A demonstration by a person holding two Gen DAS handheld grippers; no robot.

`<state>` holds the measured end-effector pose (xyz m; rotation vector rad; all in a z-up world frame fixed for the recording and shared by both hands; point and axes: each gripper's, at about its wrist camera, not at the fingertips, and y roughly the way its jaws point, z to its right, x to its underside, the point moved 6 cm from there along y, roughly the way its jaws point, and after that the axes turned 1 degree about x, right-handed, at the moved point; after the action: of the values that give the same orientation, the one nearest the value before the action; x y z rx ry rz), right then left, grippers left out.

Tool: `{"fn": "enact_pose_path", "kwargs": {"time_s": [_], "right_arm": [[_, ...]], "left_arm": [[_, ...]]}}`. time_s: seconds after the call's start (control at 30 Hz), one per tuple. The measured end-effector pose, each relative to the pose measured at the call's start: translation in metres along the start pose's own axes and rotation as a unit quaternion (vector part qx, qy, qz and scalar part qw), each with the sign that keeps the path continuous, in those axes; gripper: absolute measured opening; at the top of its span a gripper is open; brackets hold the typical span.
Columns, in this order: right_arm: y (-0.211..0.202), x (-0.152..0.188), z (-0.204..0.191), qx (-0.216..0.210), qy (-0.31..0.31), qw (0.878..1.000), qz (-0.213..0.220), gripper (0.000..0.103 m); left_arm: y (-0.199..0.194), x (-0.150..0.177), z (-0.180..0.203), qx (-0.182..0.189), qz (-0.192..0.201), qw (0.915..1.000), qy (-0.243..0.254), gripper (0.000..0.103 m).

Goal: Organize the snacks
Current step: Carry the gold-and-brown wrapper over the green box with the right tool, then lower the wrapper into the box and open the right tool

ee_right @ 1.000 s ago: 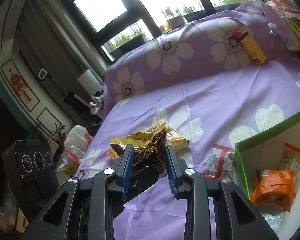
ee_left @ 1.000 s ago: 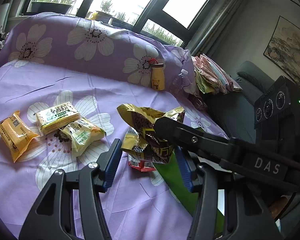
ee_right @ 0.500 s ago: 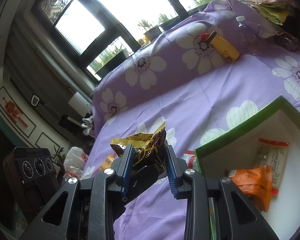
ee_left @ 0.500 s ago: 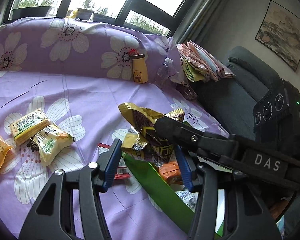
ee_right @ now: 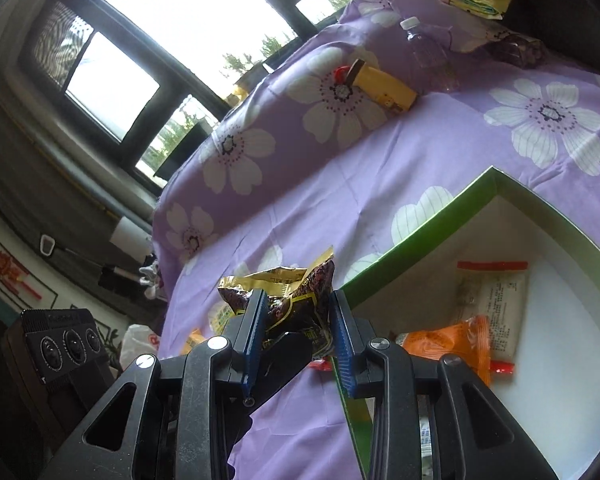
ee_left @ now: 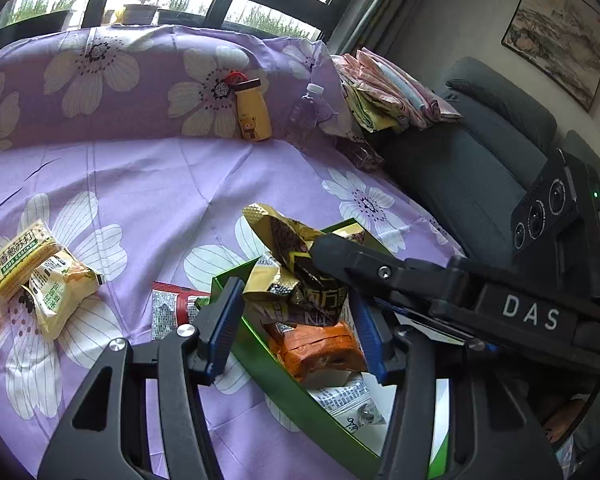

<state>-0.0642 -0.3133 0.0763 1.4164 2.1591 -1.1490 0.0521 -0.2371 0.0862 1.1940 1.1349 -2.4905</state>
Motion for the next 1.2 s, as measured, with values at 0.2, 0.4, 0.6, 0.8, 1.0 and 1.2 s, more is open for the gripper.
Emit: {"fn": "enact_pose_path", "kwargs": {"time_s": [0.2, 0.4, 0.6, 0.8, 1.0, 1.2], "right_arm": [[-0.005, -0.003, 0.013, 0.015, 0.016, 1.0, 0.005, 0.034], [-0.006, -0.004, 0.026, 0.021, 0.042, 0.999, 0.002, 0.034], [-0.006, -0.003, 0.036, 0.033, 0.057, 0.998, -0.006, 0.034], [-0.005, -0.003, 0.045, 0.044, 0.07, 0.997, -0.01, 0.034], [-0.004, -0.002, 0.054, 0.049, 0.09, 0.995, -0.017, 0.034], [-0.005, -0.002, 0.06, 0.058, 0.098, 0.993, -0.018, 0.034]], "left_arm": [[0.012, 0.002, 0.006, 0.007, -0.008, 0.9999, 0.004, 0.053], [0.023, 0.003, 0.012, 0.009, -0.02, 0.9997, 0.004, 0.053], [0.032, 0.006, 0.015, 0.01, -0.036, 0.9993, 0.005, 0.053], [0.042, 0.008, 0.018, 0.014, -0.048, 0.9988, 0.002, 0.053], [0.05, 0.01, 0.021, 0.011, -0.059, 0.9982, 0.0, 0.053], [0.055, 0.013, 0.024, 0.01, -0.067, 0.9977, 0.004, 0.054]]}}
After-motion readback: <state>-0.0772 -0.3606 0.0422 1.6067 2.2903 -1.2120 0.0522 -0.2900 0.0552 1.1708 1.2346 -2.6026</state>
